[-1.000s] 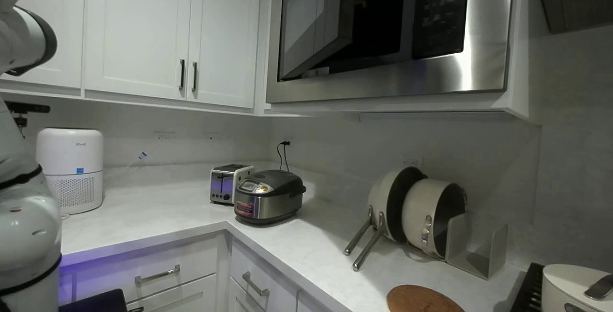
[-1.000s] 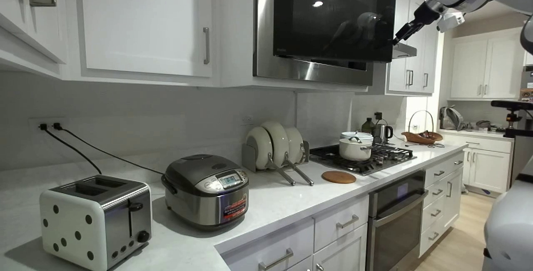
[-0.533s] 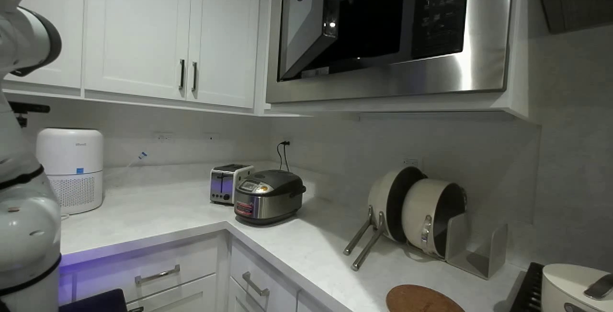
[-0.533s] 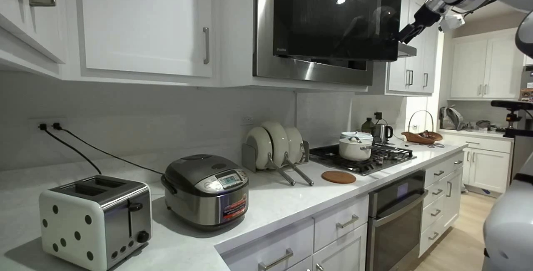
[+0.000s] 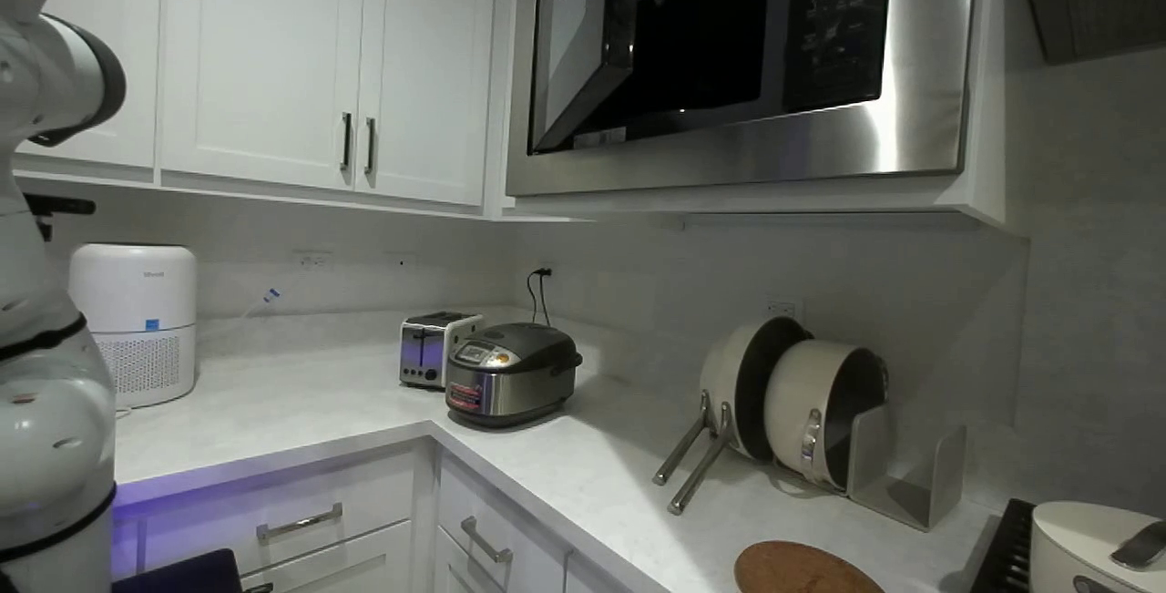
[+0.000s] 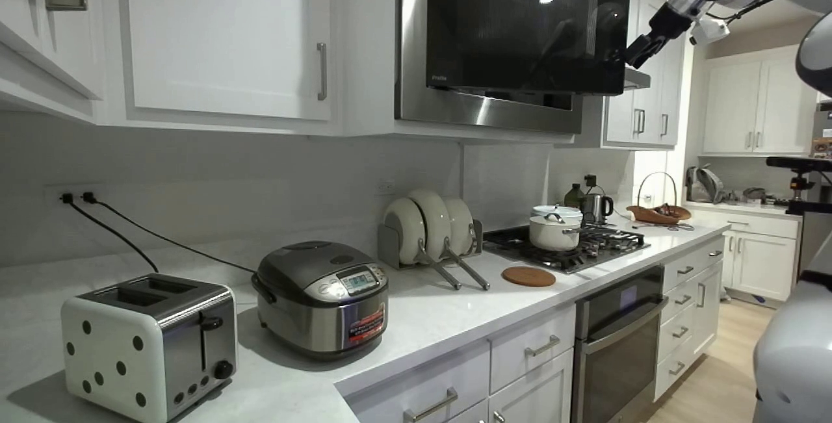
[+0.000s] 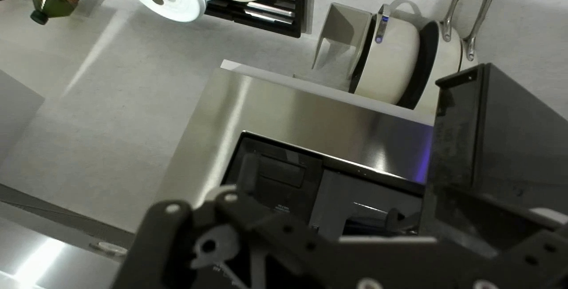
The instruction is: Open the microwave door
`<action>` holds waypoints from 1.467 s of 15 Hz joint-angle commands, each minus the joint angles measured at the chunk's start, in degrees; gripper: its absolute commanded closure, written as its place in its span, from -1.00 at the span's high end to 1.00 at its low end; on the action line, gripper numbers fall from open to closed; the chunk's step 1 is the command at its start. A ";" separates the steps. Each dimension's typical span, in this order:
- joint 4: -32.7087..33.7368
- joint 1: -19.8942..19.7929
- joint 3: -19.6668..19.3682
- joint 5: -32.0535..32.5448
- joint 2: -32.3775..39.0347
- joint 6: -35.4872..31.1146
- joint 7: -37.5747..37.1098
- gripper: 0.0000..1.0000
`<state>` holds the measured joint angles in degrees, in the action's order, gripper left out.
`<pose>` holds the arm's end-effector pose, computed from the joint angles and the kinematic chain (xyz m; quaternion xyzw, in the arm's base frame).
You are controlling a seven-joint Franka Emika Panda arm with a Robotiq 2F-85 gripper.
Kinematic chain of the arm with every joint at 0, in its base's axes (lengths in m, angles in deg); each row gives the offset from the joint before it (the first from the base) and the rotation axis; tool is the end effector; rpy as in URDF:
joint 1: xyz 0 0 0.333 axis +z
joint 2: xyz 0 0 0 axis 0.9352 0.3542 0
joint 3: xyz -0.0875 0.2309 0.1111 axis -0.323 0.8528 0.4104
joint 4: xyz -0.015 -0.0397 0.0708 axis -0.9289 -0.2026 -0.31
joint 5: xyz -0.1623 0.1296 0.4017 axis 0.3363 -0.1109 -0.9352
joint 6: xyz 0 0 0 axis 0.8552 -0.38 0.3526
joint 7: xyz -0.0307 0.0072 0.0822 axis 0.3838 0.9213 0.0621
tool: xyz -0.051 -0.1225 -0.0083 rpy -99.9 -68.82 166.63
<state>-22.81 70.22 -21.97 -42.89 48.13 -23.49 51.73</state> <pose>0.3539 -0.4141 0.8571 0.8971 0.0559 0.4033 0.1717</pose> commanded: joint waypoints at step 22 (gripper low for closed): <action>24.44 -1.17 -16.79 -17.35 17.41 30.63 -0.24 1.00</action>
<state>-2.14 69.83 -36.78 -57.36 62.62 3.33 51.82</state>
